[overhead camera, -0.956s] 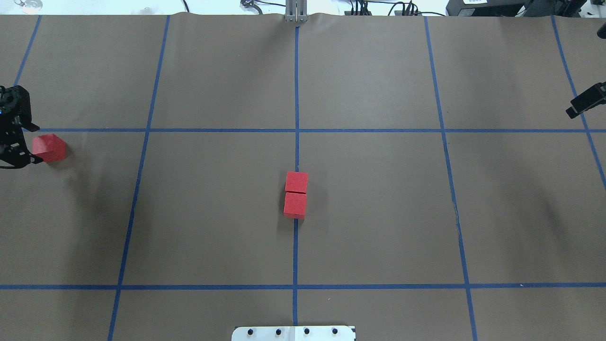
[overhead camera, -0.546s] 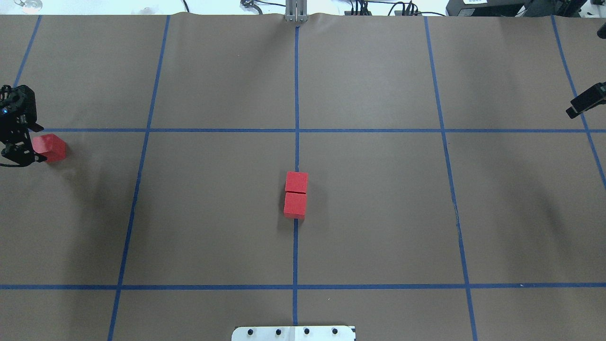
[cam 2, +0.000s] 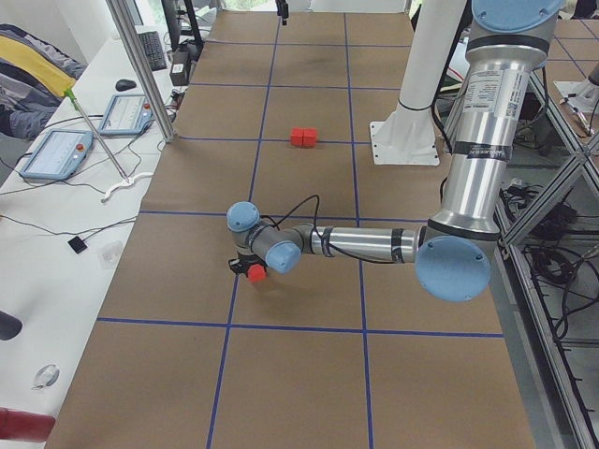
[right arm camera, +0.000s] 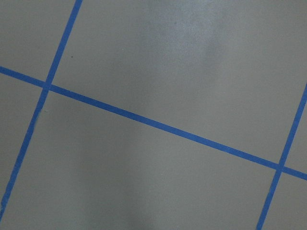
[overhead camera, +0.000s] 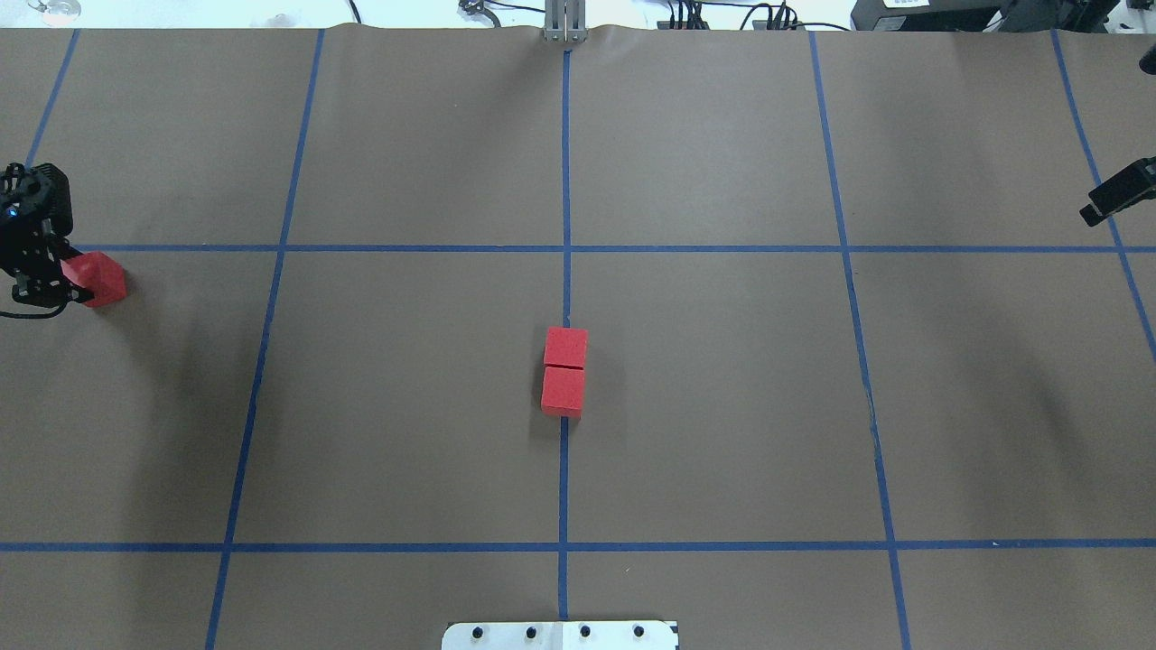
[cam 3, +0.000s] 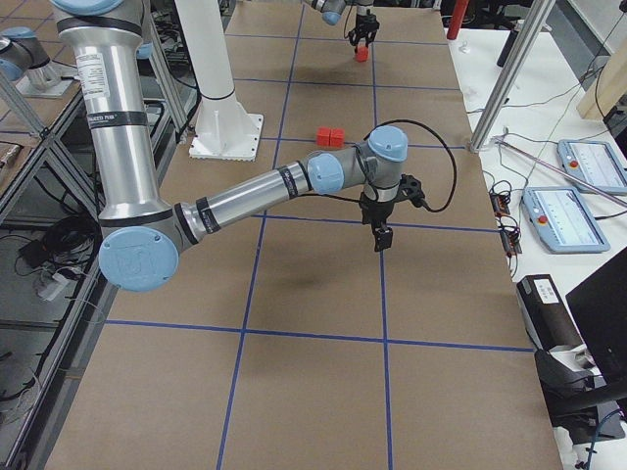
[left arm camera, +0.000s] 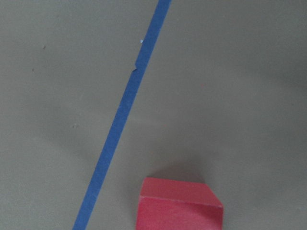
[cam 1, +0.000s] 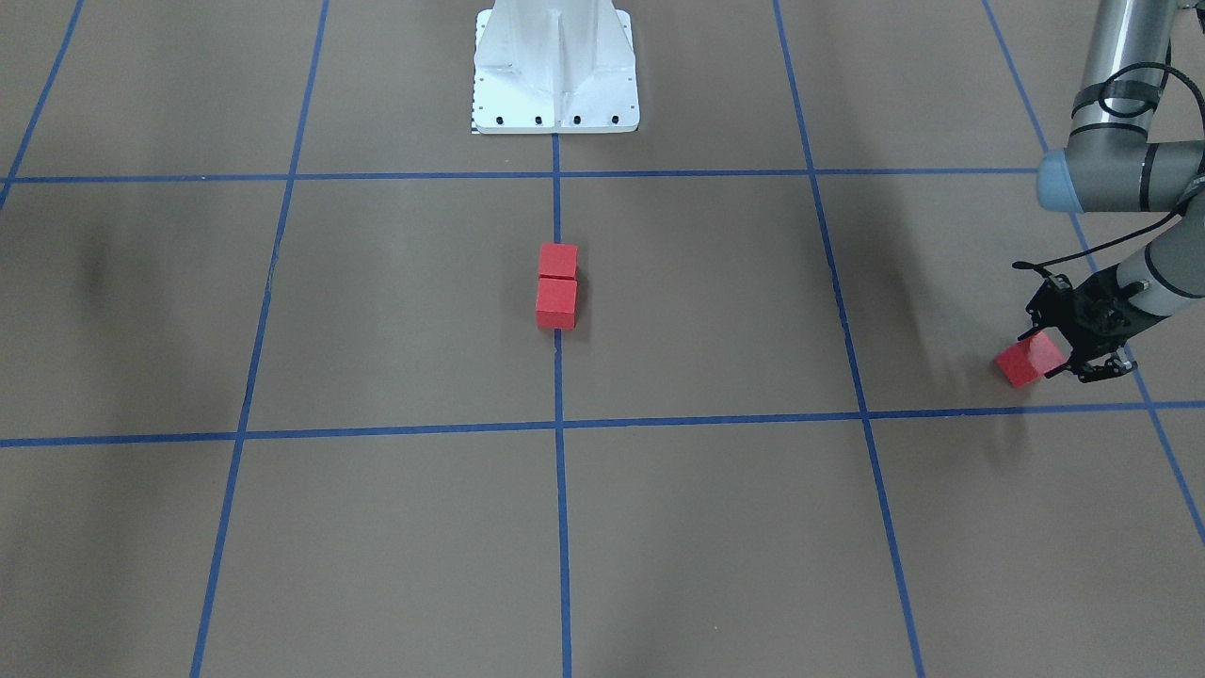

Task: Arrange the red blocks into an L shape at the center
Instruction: 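Grasp the far red cube with the left gripper, then carry the cube with the left gripper toward the two-cube column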

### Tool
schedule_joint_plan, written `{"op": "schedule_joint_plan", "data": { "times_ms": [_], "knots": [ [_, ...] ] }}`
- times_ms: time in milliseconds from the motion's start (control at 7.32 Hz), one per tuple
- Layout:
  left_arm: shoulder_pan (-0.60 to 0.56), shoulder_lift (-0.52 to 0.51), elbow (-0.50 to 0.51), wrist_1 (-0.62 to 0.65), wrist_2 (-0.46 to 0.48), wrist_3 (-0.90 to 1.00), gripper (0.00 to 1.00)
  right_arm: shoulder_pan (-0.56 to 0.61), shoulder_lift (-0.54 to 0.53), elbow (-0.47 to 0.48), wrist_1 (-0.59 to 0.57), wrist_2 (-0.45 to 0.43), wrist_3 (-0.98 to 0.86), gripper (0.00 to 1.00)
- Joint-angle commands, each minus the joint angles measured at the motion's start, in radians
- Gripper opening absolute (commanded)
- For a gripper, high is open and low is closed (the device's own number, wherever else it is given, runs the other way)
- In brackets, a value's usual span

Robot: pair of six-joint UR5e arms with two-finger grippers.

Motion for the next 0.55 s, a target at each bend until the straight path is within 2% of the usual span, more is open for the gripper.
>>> {"op": "schedule_joint_plan", "data": {
  "times_ms": [0,137,273,410],
  "knots": [
    [0.0,-0.002,-0.056,-0.001,-0.074,0.0,0.01,0.0,0.0,0.0,0.0,0.0,0.0,1.0],
    [-0.001,0.001,-0.128,-0.001,-0.064,-0.009,0.01,0.0,0.0,0.0,0.0,0.0,0.0,1.0],
    [-0.003,-0.002,-0.204,-0.001,-0.048,-0.068,0.05,0.0,0.0,0.0,0.0,0.0,0.0,1.0],
    [-0.005,-0.014,-0.269,0.002,0.017,-0.125,0.03,0.0,-0.002,0.0,0.0,0.0,0.0,1.0]
  ]
}}
